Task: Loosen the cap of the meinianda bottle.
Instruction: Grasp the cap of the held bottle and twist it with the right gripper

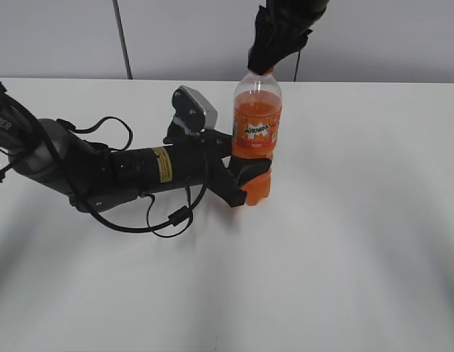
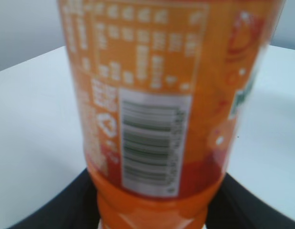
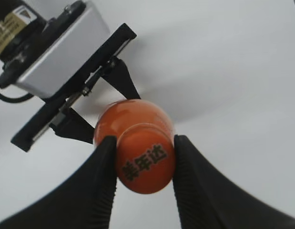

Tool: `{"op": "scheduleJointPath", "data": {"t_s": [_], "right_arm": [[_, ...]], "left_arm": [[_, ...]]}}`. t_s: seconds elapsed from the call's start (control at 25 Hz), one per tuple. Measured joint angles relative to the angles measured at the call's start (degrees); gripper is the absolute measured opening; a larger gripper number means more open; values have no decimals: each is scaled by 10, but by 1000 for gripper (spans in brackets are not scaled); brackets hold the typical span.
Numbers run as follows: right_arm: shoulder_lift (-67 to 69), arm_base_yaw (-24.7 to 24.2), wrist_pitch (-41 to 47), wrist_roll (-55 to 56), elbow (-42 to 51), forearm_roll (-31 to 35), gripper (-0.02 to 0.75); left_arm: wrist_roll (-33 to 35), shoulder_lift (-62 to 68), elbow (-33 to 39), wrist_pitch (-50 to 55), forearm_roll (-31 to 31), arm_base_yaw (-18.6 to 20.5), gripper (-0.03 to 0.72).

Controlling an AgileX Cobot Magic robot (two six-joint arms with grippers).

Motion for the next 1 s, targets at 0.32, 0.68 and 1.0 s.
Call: {"op": "scheduleJointPath", "data": {"t_s": [0.32,0.68,1.0], "right_arm": [[0,0,1,-147,0,0,272],[-4,0,1,-220,0,5,272],[-32,0,1,-243,-5,36,272]], "left_arm": [[0,0,0,0,0,0,373],[0,0,0,0,0,0,373],[0,0,0,0,0,0,373]]}}
